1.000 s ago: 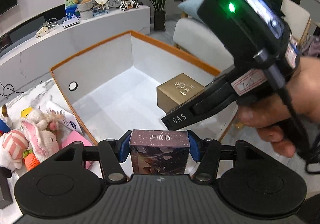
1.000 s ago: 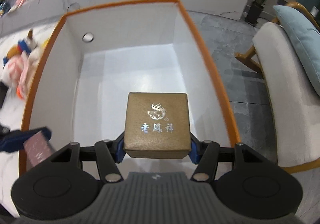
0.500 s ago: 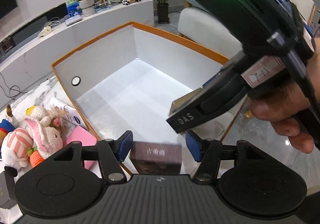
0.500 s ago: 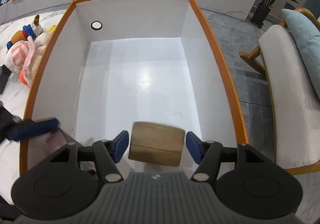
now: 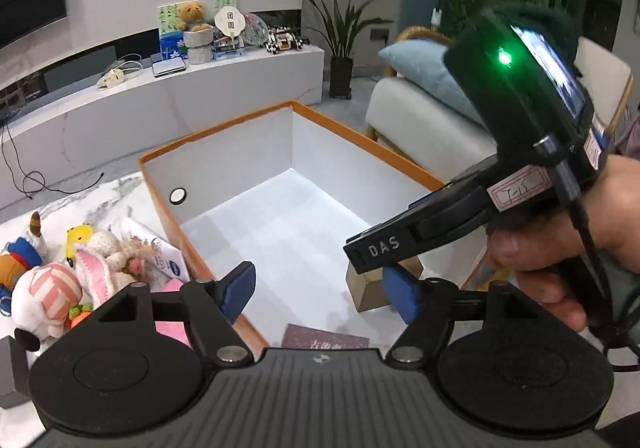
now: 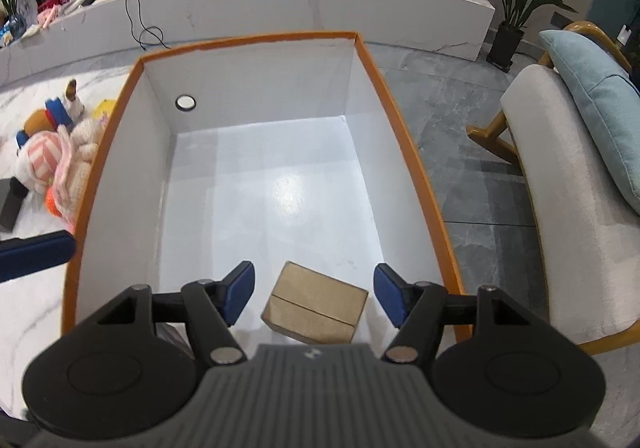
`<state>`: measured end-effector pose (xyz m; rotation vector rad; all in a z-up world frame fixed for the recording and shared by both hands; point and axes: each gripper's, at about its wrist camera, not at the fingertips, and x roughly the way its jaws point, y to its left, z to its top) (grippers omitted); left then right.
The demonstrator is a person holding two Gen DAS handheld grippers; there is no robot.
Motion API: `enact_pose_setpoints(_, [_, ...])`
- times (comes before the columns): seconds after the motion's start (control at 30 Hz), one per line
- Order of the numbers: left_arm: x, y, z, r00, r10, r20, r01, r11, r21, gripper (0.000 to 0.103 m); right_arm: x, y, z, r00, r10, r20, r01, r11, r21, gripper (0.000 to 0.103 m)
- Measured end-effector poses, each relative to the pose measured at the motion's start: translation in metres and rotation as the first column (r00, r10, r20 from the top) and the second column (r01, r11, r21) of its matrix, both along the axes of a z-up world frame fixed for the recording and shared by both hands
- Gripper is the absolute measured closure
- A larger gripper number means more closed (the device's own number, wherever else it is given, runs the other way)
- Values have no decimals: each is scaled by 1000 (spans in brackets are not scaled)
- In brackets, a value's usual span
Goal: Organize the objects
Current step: 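Release the tan box into the storage box while the left gripper drops the book, then return to the table and grasp the dark box with the left gripper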
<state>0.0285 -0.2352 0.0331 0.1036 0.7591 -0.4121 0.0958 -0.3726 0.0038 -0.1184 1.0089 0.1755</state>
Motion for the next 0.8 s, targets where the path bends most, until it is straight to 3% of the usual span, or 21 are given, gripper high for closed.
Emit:
enact_pose_setpoints(0.13, [-4, 21, 7, 999, 39, 23, -39, 999, -12, 20, 0, 4, 4, 1000, 5, 28, -5, 1000, -1, 33])
enact_pose_setpoints(0.3, [-11, 57, 19, 994, 75, 73, -69, 993, -92, 20, -1, 16, 12, 994, 12, 107, -13, 1000, 9, 33])
enact_pose_setpoints(0.4, [-14, 73, 19, 990, 93, 104, -85, 993, -78, 13, -3, 31, 17, 987, 34, 160, -37, 999, 17, 33])
enact_pose_setpoints(0.8, [0, 155, -7, 966, 244, 83, -247, 968, 32, 13, -4, 101, 34, 939, 106, 326, -139, 987, 78, 33])
